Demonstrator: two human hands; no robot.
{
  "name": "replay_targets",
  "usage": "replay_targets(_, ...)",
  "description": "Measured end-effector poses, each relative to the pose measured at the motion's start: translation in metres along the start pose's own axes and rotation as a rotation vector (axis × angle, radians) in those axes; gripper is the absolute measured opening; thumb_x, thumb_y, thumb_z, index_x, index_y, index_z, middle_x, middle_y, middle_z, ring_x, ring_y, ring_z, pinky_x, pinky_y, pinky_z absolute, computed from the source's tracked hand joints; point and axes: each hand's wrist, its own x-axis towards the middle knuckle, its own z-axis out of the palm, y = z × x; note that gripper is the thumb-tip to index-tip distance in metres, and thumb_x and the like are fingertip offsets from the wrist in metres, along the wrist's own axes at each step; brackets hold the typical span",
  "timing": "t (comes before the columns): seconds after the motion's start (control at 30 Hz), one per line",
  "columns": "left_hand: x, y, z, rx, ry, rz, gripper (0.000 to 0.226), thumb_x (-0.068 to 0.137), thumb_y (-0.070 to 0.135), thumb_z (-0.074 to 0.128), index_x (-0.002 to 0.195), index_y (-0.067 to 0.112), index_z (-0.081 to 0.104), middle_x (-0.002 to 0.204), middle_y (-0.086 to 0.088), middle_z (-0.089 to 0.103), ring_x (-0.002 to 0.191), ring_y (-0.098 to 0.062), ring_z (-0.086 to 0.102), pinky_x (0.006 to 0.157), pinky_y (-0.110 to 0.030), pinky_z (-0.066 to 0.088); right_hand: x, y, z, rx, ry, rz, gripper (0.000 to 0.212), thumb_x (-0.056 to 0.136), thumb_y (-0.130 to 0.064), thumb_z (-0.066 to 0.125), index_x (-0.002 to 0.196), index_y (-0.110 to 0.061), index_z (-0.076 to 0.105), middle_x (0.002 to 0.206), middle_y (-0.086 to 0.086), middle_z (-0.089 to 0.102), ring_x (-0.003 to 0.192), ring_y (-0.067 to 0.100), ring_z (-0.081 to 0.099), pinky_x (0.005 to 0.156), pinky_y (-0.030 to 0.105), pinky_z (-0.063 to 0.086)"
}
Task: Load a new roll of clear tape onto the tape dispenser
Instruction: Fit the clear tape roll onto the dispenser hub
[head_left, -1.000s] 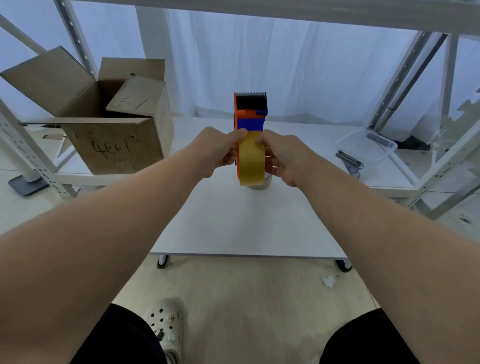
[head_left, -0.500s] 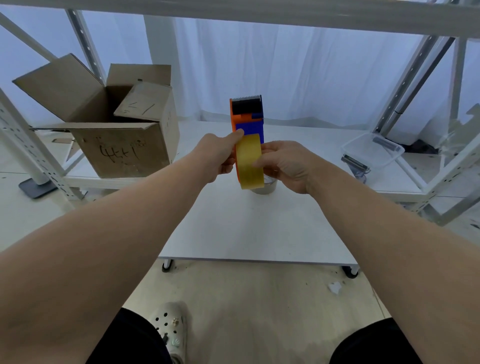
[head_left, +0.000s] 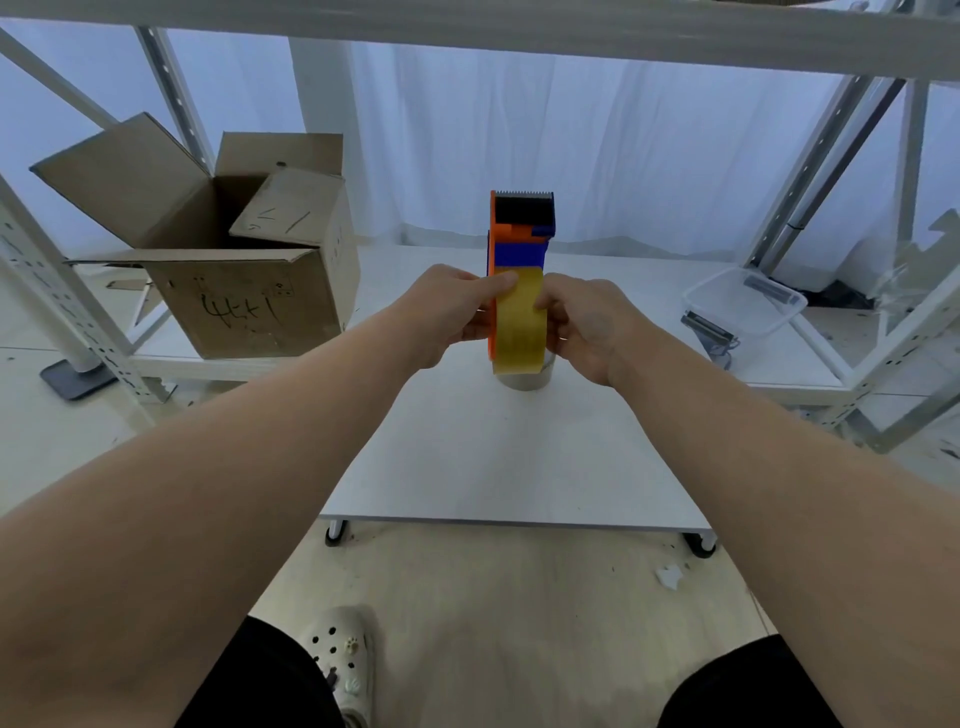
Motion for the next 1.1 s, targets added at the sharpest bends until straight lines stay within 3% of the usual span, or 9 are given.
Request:
replay_targets(0.17,-0.0001,0.0039,-0.0007,-0.029,0.041,-0.009,0.043,0.087,0.035,0.062,0.116,0.003,0.054,0.109,-0.011,0.065,0.093,-0.024,0.066,0.082,-0.034,0.056,-0.0010,0.0012,0.0003,0.018,-0.015,-0.050,0.034,0.079,0.001,0.055,0.113,-0.003,0.053,0.125,0.022,0.055,0.116,0.038,0.054,0.099,0.046,0.047)
replay_targets(0.3,0.0000,0.0037,-0.0013,-0.083,0.046,-0.015,0.041,0.088,0.034,0.063,0.114,0.003,0.056,0.107,-0.012,0.067,0.091,-0.023,0.067,0.081,-0.033,0.056,-0.0040,0.0007,-0.0003,0.034,-0.052,-0.078,0.023,0.080,0.003,0.053,0.101,-0.005,0.054,0.115,0.022,0.056,0.108,0.037,0.056,0.092,0.043,0.049)
replay_targets(0.37,-0.0006,0.0040,-0.0018,-0.096,0.043,-0.010,0.030,0.088,0.033,0.063,0.102,0.006,0.058,0.099,-0.009,0.068,0.084,-0.020,0.067,0.077,-0.030,0.057,-0.0054,0.0000,-0.0004,0.043,-0.048,-0.088,0.020,0.081,0.003,0.053,0.098,-0.005,0.055,0.106,0.018,0.055,0.101,0.033,0.055,0.087,0.041,0.049)
replay_targets(0.47,-0.0018,0.0050,-0.0012,-0.080,0.030,-0.003,0.022,0.089,0.033,0.061,0.088,0.011,0.056,0.087,-0.004,0.066,0.077,-0.016,0.066,0.071,-0.026,0.056,-0.0034,0.0000,-0.0004,0.043,0.004,-0.080,0.022,0.081,-0.003,0.056,0.103,-0.007,0.054,0.111,0.017,0.057,0.109,0.035,0.057,0.097,0.045,0.048)
replay_targets(0.63,-0.0038,0.0074,0.0002,-0.003,-0.008,0.053,0.030,0.091,0.034,0.058,0.103,0.007,0.056,0.094,-0.006,0.066,0.082,-0.018,0.067,0.072,-0.025,0.056,-0.0032,-0.0022,-0.0017,0.046,0.060,-0.081,0.022,0.081,-0.004,0.056,0.103,-0.007,0.054,0.115,0.017,0.058,0.110,0.035,0.057,0.097,0.048,0.048)
replay_targets(0.7,-0.0035,0.0078,0.0004,0.003,-0.003,0.054,0.035,0.091,0.035,0.058,0.109,0.005,0.056,0.100,-0.008,0.066,0.089,-0.021,0.067,0.079,-0.029,0.056,-0.0033,-0.0025,-0.0022,0.055,0.065,-0.085,0.015,0.082,-0.006,0.057,0.096,-0.009,0.056,0.113,0.016,0.059,0.109,0.034,0.058,0.096,0.047,0.049)
replay_targets(0.77,-0.0033,0.0078,0.0007,-0.014,-0.003,0.047,0.038,0.090,0.036,0.058,0.112,0.004,0.056,0.098,-0.007,0.067,0.087,-0.020,0.067,0.076,-0.027,0.057,-0.0043,-0.0035,-0.0017,0.051,0.080,-0.087,0.006,0.083,-0.012,0.059,0.087,-0.014,0.055,0.108,0.013,0.060,0.108,0.033,0.059,0.094,0.047,0.050)
replay_targets(1.0,-0.0060,0.0050,0.0042,0.033,0.046,0.122,0.032,0.091,0.036,0.058,0.103,0.007,0.054,0.086,-0.002,0.064,0.074,-0.013,0.065,0.056,-0.015,0.055,-0.0026,-0.0024,0.0024,0.111,0.118,-0.052,0.032,0.085,-0.022,0.065,0.113,-0.010,0.055,0.111,0.010,0.063,0.102,0.028,0.062,0.086,0.042,0.052)
replay_targets(1.1,-0.0061,0.0059,0.0003,0.189,0.072,0.253,0.032,0.090,0.032,0.061,0.112,0.013,0.047,0.093,-0.006,0.063,0.078,-0.015,0.065,0.059,-0.017,0.054,-0.0032,-0.0017,0.0018,0.205,0.106,-0.001,0.041,0.083,-0.019,0.068,0.121,-0.009,0.055,0.113,0.014,0.066,0.097,0.029,0.066,0.077,0.041,0.054)
